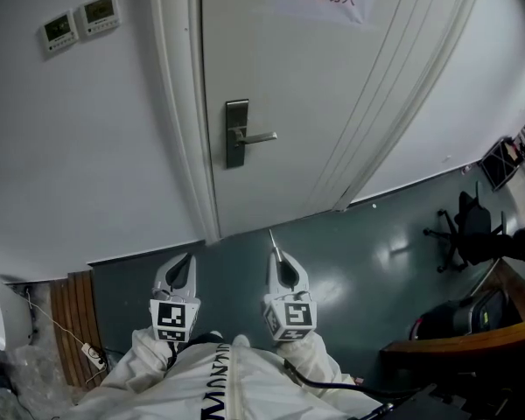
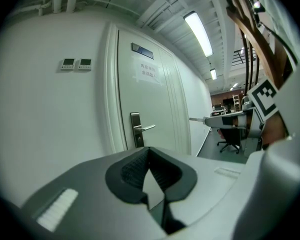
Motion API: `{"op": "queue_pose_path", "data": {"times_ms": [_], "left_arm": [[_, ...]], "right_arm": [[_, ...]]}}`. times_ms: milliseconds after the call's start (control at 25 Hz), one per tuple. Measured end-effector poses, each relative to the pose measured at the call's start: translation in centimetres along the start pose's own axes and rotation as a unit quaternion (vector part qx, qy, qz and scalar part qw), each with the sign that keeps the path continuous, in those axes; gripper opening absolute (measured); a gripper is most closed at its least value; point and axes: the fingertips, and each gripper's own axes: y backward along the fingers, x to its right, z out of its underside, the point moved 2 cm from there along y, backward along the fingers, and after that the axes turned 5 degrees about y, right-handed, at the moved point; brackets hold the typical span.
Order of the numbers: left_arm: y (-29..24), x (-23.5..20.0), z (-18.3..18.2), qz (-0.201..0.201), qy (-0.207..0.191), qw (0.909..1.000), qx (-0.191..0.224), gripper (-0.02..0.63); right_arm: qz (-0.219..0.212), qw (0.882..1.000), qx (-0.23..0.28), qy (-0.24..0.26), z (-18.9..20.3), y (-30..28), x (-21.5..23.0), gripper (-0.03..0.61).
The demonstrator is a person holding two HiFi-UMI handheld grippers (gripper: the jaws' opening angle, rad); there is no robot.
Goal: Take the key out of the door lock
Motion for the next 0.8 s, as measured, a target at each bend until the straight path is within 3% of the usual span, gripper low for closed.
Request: {"op": "queue_pose_path", "data": {"times_ms": [800], "left_arm": [[0.4,-4.8,-0.3,-0.002,0.016,0.9998,0.008,0.0]], "right_arm": [[-0.01,1.0,-0.021,0.018,-0.2,-2.4,-4.7,0.023]]}}
